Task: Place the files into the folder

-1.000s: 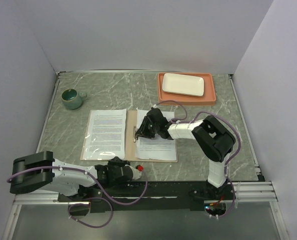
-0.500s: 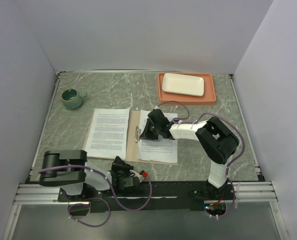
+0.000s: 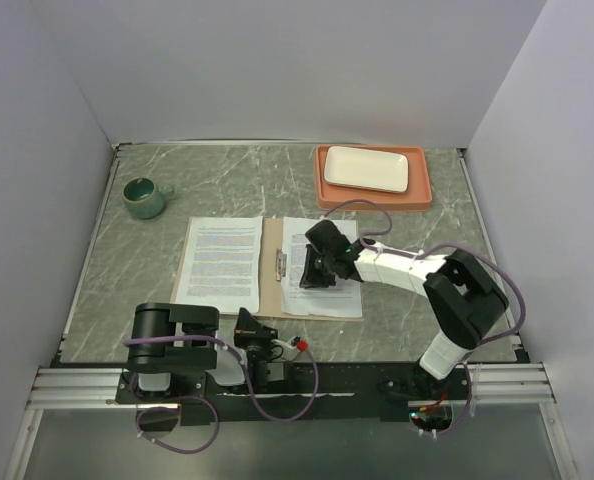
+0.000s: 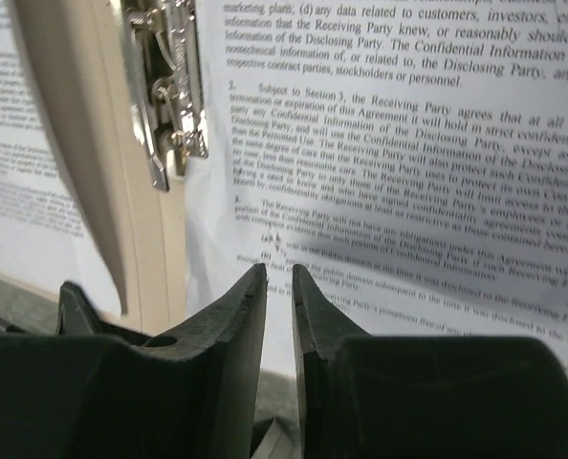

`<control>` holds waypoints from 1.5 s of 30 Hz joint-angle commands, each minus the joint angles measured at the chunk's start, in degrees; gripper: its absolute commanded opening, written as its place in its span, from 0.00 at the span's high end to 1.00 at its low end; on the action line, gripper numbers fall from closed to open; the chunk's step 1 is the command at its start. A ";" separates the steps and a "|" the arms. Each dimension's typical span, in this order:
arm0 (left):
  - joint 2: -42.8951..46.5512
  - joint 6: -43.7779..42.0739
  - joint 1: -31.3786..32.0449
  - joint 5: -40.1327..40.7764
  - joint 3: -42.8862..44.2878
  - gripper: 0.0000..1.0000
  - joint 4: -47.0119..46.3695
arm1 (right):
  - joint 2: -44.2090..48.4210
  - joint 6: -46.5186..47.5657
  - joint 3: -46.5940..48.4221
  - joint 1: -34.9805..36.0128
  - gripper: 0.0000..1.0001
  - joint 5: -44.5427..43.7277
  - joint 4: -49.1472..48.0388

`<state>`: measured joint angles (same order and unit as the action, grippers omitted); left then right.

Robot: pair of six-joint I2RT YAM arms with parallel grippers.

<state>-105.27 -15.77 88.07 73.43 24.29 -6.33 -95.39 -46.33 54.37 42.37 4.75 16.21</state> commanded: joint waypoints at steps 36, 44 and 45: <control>-10.48 -16.93 0.96 -10.23 2.08 0.99 55.63 | -3.83 27.25 27.27 3.77 0.52 5.44 9.90; -7.32 -21.14 1.22 -8.92 -0.91 0.99 59.06 | -9.62 34.54 44.03 6.06 0.45 3.95 17.96; -7.40 -21.23 1.22 -8.92 -1.44 0.99 59.50 | -13.72 35.16 53.12 6.06 0.44 3.34 20.85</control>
<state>-106.06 -10.15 89.21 82.24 32.47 23.75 -102.74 -16.03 89.86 47.31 9.78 31.22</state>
